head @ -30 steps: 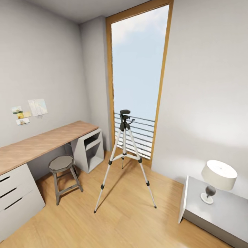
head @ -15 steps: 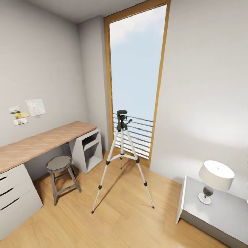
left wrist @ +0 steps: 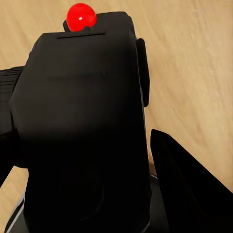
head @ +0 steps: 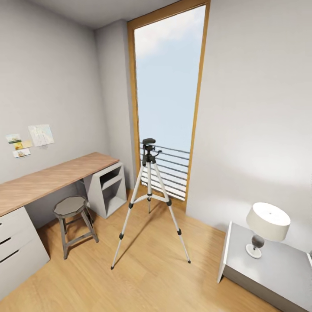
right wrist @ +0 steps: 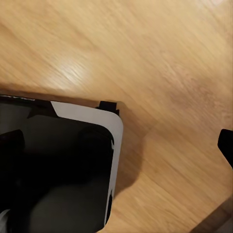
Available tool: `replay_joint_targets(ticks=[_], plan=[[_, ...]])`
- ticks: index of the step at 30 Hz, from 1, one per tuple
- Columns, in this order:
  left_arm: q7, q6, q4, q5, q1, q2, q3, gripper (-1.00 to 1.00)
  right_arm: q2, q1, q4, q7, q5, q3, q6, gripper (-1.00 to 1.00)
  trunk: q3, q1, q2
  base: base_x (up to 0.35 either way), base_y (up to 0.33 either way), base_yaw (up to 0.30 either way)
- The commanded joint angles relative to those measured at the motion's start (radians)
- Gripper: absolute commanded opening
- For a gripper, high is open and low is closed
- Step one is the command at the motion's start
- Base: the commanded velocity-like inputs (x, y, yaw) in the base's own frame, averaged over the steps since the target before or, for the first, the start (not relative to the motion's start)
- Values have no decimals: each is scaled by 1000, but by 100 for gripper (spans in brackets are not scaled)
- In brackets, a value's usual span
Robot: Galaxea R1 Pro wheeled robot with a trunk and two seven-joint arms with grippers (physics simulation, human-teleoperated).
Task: Attach the digital camera to the camera tripod in the bedroom.
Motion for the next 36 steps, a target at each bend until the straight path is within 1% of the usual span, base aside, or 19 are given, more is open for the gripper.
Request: replay_joint_targets(ticks=[1, 36], plan=[[1, 1, -1, 7, 0, 0, -9, -100, -1, -1, 3, 2, 9, -8, -3, 100, 0, 0, -1, 4, -11, 0], [1, 1, 1, 7, 0, 0, -9, -100, 0, -1, 3, 6, 12, -5, 2, 100, 0, 0, -1, 0, -1, 0]])
